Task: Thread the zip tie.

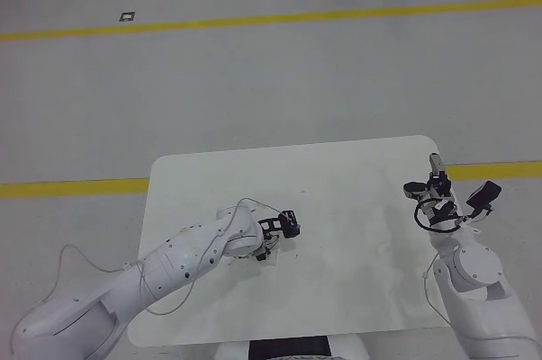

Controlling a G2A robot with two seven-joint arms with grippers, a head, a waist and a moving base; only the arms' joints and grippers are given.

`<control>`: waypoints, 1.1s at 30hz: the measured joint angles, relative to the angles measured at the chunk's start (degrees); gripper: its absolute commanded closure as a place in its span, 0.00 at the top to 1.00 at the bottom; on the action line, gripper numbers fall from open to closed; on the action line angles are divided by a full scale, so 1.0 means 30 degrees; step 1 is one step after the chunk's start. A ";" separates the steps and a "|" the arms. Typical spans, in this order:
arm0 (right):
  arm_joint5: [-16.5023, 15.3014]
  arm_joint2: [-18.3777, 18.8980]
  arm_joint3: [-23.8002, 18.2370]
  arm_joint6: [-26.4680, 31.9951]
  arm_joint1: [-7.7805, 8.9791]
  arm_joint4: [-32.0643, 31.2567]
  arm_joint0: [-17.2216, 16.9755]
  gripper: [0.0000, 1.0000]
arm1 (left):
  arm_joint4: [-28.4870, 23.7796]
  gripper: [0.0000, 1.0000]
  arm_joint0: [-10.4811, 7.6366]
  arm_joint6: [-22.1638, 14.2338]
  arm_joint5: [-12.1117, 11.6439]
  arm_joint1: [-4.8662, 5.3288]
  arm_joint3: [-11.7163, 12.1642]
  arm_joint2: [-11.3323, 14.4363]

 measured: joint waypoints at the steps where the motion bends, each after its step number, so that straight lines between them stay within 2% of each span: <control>1: 0.0000 0.0000 0.0000 0.0000 0.0000 0.0000 0.0000 1.00 | -0.0016 0.26 -0.0040 0.0019 0.0000 -0.0030 0.0064 0.0052; 9: 0.0000 0.0000 0.0000 0.0000 0.0000 0.0000 0.0000 1.00 | -0.0171 0.00 -0.0237 0.0215 0.0000 -0.0178 0.0470 0.0214; 15: 0.0000 0.0000 0.0000 0.0000 0.0000 0.0000 0.0000 1.00 | -0.0184 0.00 -0.0263 0.0223 0.0014 -0.0251 0.0691 0.0229; 19: 0.0000 0.0000 0.0000 0.0000 0.0000 0.0000 0.0000 1.00 | -0.0222 0.00 -0.0267 0.0108 0.0051 -0.0212 0.0523 0.0096; 24: 0.0000 0.0000 0.0000 0.0000 0.0000 0.0000 0.0000 1.00 | -0.0230 0.00 -0.0188 -0.0394 0.0275 0.0081 -0.0515 -0.0352; 33: 0.0000 0.0000 0.0000 0.0000 0.0000 0.0000 0.0000 1.00 | 0.0139 0.00 0.0606 -0.1959 0.0725 0.1183 -0.3445 -0.1695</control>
